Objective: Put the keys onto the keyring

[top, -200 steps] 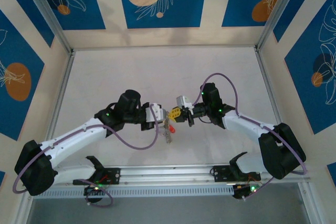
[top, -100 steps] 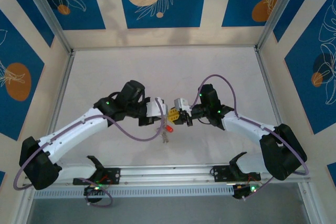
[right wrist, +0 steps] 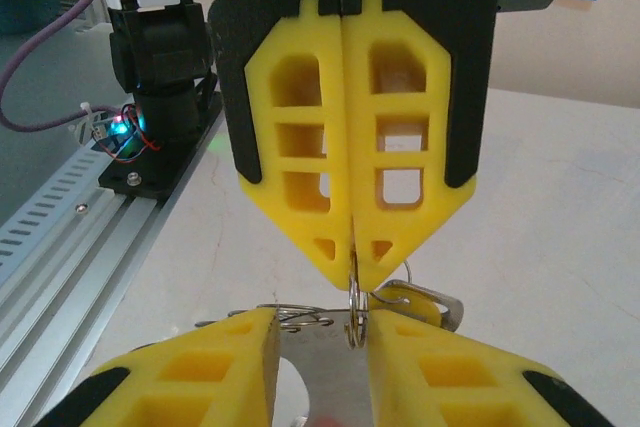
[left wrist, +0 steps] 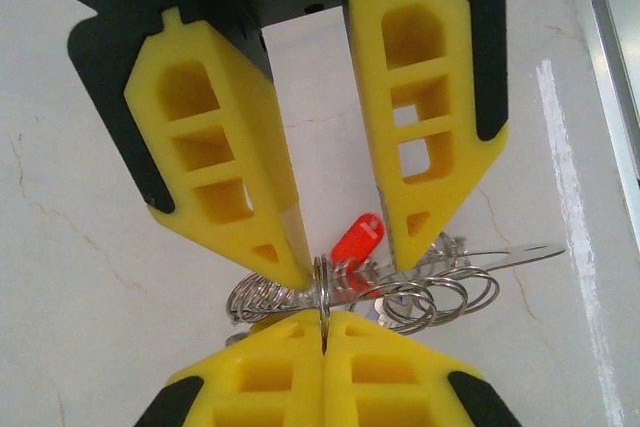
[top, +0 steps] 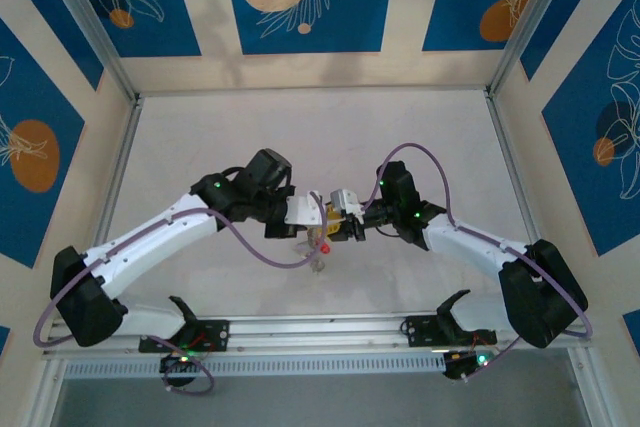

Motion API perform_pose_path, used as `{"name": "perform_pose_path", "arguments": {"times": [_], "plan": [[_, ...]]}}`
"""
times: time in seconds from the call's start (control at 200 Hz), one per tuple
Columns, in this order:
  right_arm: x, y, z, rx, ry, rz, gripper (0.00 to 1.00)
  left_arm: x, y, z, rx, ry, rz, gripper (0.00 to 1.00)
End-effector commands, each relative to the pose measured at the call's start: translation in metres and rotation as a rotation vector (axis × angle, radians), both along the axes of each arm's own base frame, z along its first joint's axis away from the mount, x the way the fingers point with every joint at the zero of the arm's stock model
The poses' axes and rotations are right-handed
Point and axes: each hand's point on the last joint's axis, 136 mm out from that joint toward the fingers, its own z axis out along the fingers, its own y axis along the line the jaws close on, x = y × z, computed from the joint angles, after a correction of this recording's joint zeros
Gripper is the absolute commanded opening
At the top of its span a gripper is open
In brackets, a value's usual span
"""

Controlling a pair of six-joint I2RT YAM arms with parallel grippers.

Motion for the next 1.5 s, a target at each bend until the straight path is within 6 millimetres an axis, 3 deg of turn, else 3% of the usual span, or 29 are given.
{"name": "perform_pose_path", "arguments": {"times": [0.0,0.31,0.595,0.69,0.85,1.055,1.495], "plan": [[-0.004,0.0,-0.001,0.006,-0.002,0.008,0.31,-0.003,-0.005,0.013,-0.009,-0.022,-0.037,0.0],[0.0,0.005,-0.003,0.011,-0.002,-0.011,0.29,-0.004,-0.01,0.016,-0.036,-0.013,-0.052,0.0],[0.001,0.007,-0.006,0.008,0.01,-0.013,0.14,-0.005,-0.009,0.023,-0.065,-0.04,-0.049,0.0],[-0.001,0.007,-0.003,0.031,0.02,-0.009,0.0,-0.008,-0.002,0.023,-0.069,-0.051,-0.039,0.03],[-0.002,0.008,0.007,0.092,0.023,-0.007,0.0,-0.013,0.006,0.017,-0.111,-0.055,-0.01,0.27],[-0.005,0.006,0.012,0.141,-0.003,-0.007,0.0,-0.013,0.013,0.014,-0.187,-0.055,0.049,0.29],[-0.005,0.004,0.012,0.168,-0.035,-0.043,0.0,-0.014,0.0,0.019,-0.341,0.031,0.062,0.3]]}}
